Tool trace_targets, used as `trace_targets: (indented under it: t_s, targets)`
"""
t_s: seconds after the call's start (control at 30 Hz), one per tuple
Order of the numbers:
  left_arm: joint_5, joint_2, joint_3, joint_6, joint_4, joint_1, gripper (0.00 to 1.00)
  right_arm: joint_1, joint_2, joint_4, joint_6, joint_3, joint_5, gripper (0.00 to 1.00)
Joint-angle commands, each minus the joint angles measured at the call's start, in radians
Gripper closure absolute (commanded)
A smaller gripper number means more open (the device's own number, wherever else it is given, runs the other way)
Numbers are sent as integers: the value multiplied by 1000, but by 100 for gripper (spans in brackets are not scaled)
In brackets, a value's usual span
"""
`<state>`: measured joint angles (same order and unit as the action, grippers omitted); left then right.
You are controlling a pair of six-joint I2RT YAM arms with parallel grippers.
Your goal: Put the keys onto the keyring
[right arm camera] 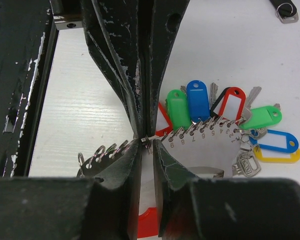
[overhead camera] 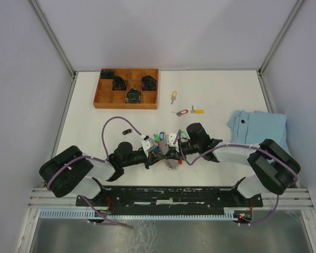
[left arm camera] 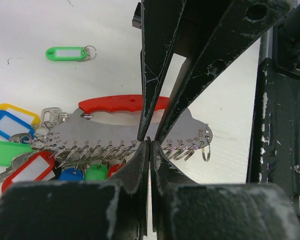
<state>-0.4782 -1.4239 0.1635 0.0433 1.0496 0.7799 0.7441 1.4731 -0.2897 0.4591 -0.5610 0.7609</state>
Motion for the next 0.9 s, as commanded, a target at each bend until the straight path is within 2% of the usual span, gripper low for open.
trace_targets:
  t_s: [0.0,0.1,0.27,0.33,0.6,0.73,0.87]
  targets:
    - [-39,29,19,-33,73,-5,97,-3,10,-4,29,-44,37,80]
    - [-48,28,19,-28,79,-5,97,-3,12,4,31,-49,38,83]
    - [-37,40,11,-25,74,-6,97,-2,-3,122,59,-100,26,99]
    - [-18,49,3,-25,70,-6,96,-3,-16,189,62,-124,3,99]
    - [109,71,-32,2,82,-5,77,32,-55,551,127,-271,-182,99]
    - [129,46,-59,29,157,-6,70,68,-36,746,150,-374,-319,99]
    - [135,-14,-73,59,251,-5,67,118,17,944,169,-514,-444,99]
